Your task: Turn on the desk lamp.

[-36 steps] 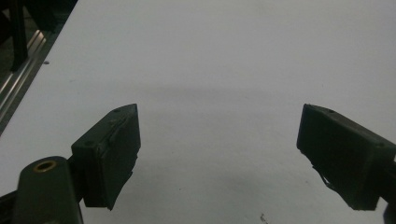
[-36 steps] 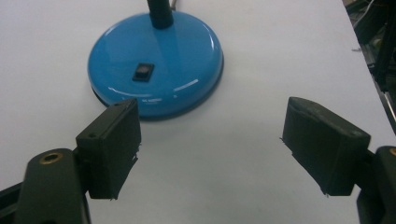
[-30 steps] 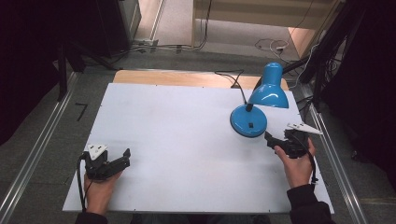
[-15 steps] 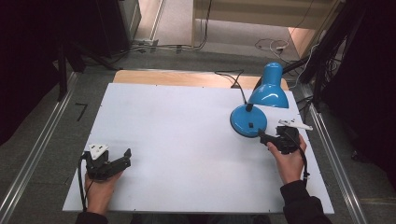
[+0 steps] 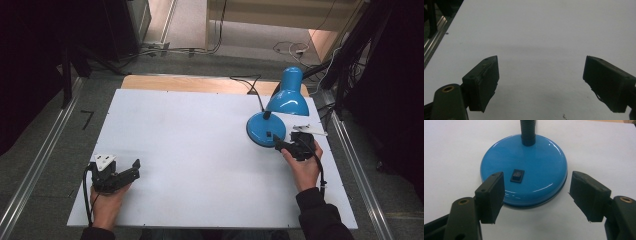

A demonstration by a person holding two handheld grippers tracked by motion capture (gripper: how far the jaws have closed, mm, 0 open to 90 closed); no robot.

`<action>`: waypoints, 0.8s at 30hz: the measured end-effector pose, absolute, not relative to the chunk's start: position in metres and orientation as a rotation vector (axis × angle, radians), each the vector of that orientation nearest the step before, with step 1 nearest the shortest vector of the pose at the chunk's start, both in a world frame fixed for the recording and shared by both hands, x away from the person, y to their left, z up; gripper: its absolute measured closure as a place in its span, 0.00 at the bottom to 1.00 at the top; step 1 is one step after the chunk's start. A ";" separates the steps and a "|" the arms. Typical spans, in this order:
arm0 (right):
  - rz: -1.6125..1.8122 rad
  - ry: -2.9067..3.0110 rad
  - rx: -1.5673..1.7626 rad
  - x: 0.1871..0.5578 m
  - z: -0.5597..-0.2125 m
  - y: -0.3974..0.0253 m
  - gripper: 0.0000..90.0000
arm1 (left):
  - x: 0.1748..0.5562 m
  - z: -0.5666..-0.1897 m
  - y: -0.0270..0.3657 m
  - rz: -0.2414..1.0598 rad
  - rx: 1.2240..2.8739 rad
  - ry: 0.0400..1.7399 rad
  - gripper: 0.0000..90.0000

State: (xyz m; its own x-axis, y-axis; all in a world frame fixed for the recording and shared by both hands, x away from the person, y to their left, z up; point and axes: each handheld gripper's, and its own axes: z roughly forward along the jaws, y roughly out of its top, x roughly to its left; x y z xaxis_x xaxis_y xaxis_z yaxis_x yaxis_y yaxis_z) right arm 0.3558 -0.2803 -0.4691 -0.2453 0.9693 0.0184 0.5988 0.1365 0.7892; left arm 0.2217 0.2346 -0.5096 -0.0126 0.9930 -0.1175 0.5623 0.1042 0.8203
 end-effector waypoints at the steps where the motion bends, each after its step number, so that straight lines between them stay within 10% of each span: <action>1: 0.951 1.910 1.501 0.356 -0.469 -0.280 0.31 | 0.222 -0.510 0.235 0.758 1.546 1.666 0.16; 10: 1.001 1.898 1.494 0.365 -0.475 -0.275 0.51 | 0.222 -0.510 0.235 0.754 1.553 1.666 0.16; 17: 1.038 1.912 1.514 0.375 -0.481 -0.271 0.94 | 0.222 -0.510 0.235 0.750 1.554 1.666 0.16; 24: 1.035 1.940 1.512 0.380 -0.484 -0.266 0.97 | 0.223 -0.511 0.235 0.746 1.553 1.669 0.16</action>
State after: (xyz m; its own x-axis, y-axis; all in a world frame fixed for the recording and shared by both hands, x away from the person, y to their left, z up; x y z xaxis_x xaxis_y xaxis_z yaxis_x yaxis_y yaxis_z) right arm 0.3799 -0.2660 -0.4837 -0.2833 0.9553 0.0840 0.6015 0.1088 0.7915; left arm 0.2230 0.2353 -0.5108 -0.0084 0.9926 -0.1209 0.5717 0.1040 0.8139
